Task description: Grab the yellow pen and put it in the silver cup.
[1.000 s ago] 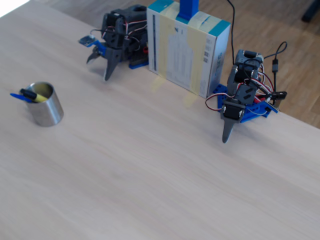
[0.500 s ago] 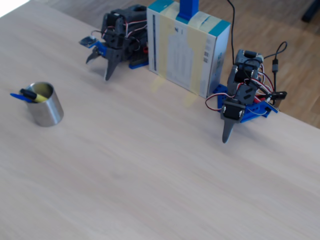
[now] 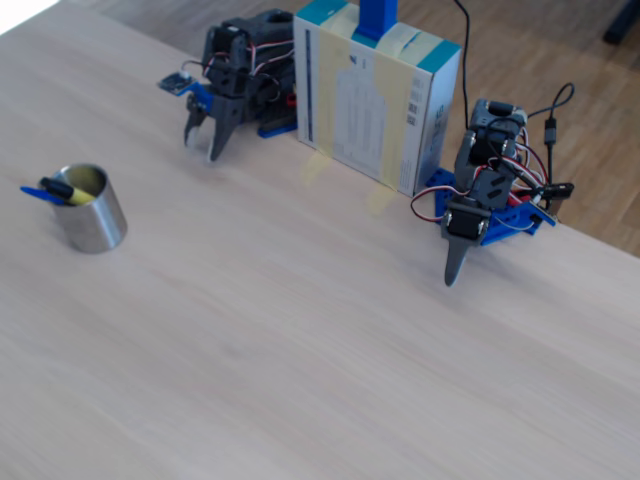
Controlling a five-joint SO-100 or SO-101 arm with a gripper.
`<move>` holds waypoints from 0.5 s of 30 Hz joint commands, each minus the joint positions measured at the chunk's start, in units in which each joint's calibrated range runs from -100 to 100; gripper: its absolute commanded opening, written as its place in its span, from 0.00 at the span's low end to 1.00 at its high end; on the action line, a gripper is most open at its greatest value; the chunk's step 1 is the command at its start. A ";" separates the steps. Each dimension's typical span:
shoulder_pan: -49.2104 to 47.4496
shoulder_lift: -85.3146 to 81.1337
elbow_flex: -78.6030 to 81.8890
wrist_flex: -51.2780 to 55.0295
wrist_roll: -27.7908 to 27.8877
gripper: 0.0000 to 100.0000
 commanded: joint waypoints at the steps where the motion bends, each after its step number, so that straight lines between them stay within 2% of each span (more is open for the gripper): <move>1: 0.40 0.16 0.54 1.18 0.14 0.25; 15: 1.01 0.16 0.54 1.18 0.09 0.24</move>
